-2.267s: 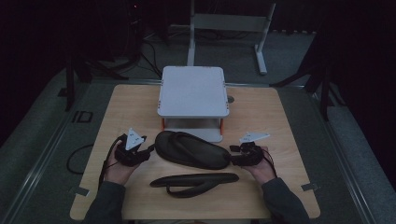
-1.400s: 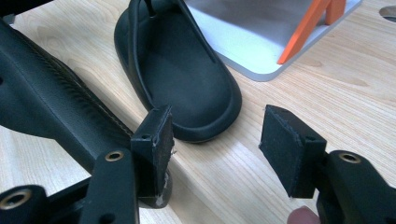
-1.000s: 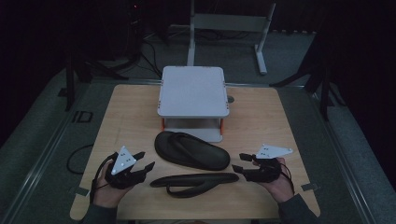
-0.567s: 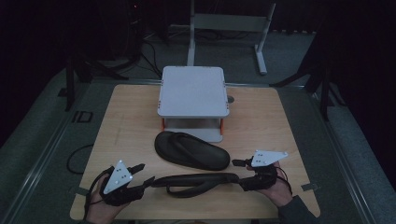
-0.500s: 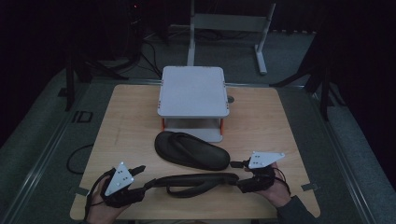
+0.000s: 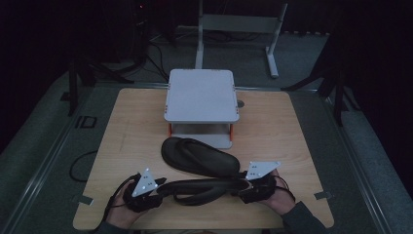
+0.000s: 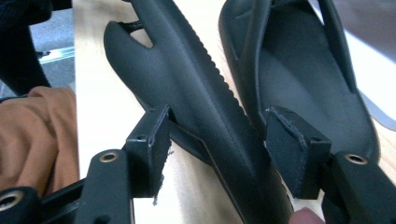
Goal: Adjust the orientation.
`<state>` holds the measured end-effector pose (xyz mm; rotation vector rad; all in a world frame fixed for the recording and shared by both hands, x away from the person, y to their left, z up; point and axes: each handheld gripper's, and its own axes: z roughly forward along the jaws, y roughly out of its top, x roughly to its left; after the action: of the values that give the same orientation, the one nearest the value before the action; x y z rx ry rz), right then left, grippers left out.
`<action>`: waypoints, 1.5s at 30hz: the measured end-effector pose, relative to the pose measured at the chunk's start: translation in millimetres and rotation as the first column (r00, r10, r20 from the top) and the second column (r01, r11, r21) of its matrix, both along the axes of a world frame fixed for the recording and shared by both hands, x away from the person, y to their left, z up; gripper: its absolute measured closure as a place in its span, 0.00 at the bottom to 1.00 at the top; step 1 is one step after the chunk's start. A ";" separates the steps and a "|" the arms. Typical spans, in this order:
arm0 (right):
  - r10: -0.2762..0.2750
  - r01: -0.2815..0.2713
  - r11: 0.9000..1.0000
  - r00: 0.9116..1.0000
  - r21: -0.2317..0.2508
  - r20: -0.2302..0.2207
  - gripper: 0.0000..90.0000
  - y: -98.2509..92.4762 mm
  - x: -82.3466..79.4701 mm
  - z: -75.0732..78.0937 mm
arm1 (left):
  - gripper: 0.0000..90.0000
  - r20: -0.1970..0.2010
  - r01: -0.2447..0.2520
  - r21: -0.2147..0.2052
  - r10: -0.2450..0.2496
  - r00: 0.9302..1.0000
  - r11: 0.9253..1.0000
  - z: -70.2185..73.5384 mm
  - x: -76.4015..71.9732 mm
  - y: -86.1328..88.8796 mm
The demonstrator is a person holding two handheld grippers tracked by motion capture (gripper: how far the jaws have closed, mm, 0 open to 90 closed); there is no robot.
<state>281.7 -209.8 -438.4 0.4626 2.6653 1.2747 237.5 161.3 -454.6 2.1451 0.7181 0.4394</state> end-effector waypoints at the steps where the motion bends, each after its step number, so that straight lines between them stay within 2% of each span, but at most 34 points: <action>1: -0.008 0.008 1.000 1.000 -0.009 0.009 0.45 0.1 0.8 0.1 | 0.70 0.007 -0.008 -0.002 0.008 1.000 1.000 0.8 2.6 -0.8; 5: -0.026 0.027 0.999 0.999 -0.028 0.029 0.44 0.6 3.2 0.4 | 0.69 0.004 -0.034 -0.002 0.034 0.999 0.999 3.0 11.1 -2.7; 9: -0.046 0.051 0.996 0.996 -0.069 0.070 0.42 7.8 9.5 -0.3 | 0.69 0.000 -0.053 -0.008 0.053 0.999 0.999 3.5 20.3 -4.4; 12: -0.044 0.055 0.994 0.992 -0.091 0.119 0.41 17.8 13.0 0.5 | 0.70 0.002 -0.060 -0.017 0.060 0.998 0.998 4.8 23.8 -6.7; 16: -0.016 0.045 0.989 0.979 -0.138 0.205 0.40 35.1 13.9 1.8 | 0.71 0.010 -0.063 -0.027 0.063 0.998 0.998 7.4 27.0 -9.5; 19: -0.007 0.032 0.994 0.974 -0.107 0.228 0.42 45.2 15.7 3.6 | 0.72 0.011 -0.050 -0.052 0.051 0.999 0.997 11.8 33.4 -15.4; 22: -0.019 0.052 0.992 0.962 -0.112 0.273 0.44 48.6 15.9 4.4 | 0.72 0.010 -0.052 -0.042 0.052 0.999 0.998 13.5 36.3 -18.7; 23: -0.019 0.052 0.992 0.962 -0.112 0.273 0.44 48.6 15.9 4.4 | 0.72 0.010 -0.056 -0.044 0.057 0.998 0.997 14.9 38.3 -20.5; 24: -0.034 0.066 0.993 0.957 -0.102 0.287 0.46 46.1 15.7 5.1 | 0.72 0.006 -0.055 -0.060 0.056 0.998 0.997 17.5 41.6 -22.3; 30: -0.074 0.093 0.994 0.964 -0.065 0.255 0.58 33.7 17.4 6.0 | 0.67 0.019 -0.045 -0.073 0.047 0.999 0.996 25.1 47.8 -32.9; 31: -0.085 0.100 0.994 0.967 -0.049 0.242 0.63 30.0 17.9 5.7 | 0.66 0.020 -0.041 -0.081 0.043 0.999 0.996 25.7 48.6 -35.7; 33: -0.113 0.124 0.992 0.965 -0.032 0.236 0.81 22.3 17.5 4.6 | 0.64 0.022 -0.023 -0.092 0.025 0.999 0.996 26.7 50.3 -41.9; 34: -0.129 0.138 0.990 0.967 -0.023 0.220 0.84 18.8 17.5 3.3 | 0.65 0.036 -0.026 -0.085 0.029 0.999 0.996 26.9 50.6 -45.9; 36: -0.141 0.142 0.990 0.974 0.004 0.177 0.85 10.9 18.1 1.2 | 0.63 0.043 -0.021 -0.081 0.025 0.999 0.996 27.2 52.4 -51.8; 37: -0.152 0.155 0.988 0.974 0.001 0.169 0.86 8.1 17.6 0.1 | 0.63 0.047 -0.023 -0.087 0.027 0.999 0.996 27.6 53.1 -53.9; 41: -0.191 0.195 0.981 0.968 -0.009 0.161 0.87 -0.8 15.9 -3.0 | 0.58 0.063 -0.043 -0.104 0.049 0.997 0.994 29.6 55.0 -55.4; 42: -0.240 0.238 0.971 0.962 0.028 0.129 0.90 -15.9 15.8 -4.0 | 0.57 0.064 -0.086 -0.133 0.095 0.993 0.987 32.3 57.3 -50.1; 43: -0.259 0.256 0.966 0.958 0.041 0.123 0.90 -21.5 15.5 -3.3 | 0.56 0.064 -0.086 -0.133 0.095 0.993 0.987 32.3 57.3 -50.1; 44: -0.273 0.269 0.962 0.954 0.049 0.122 0.90 -26.9 15.1 -2.8 | 0.57 0.061 -0.100 -0.148 0.110 0.992 0.984 33.3 58.1 -48.2; 45: -0.296 0.293 0.955 0.946 0.041 0.132 0.90 -31.1 14.1 -2.7 | 0.57 0.065 -0.143 -0.146 0.154 0.986 0.979 34.3 58.7 -47.2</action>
<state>295.8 -240.9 -441.1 0.7180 2.3630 1.1976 296.2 114.1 -420.4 1.9401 0.8449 0.5302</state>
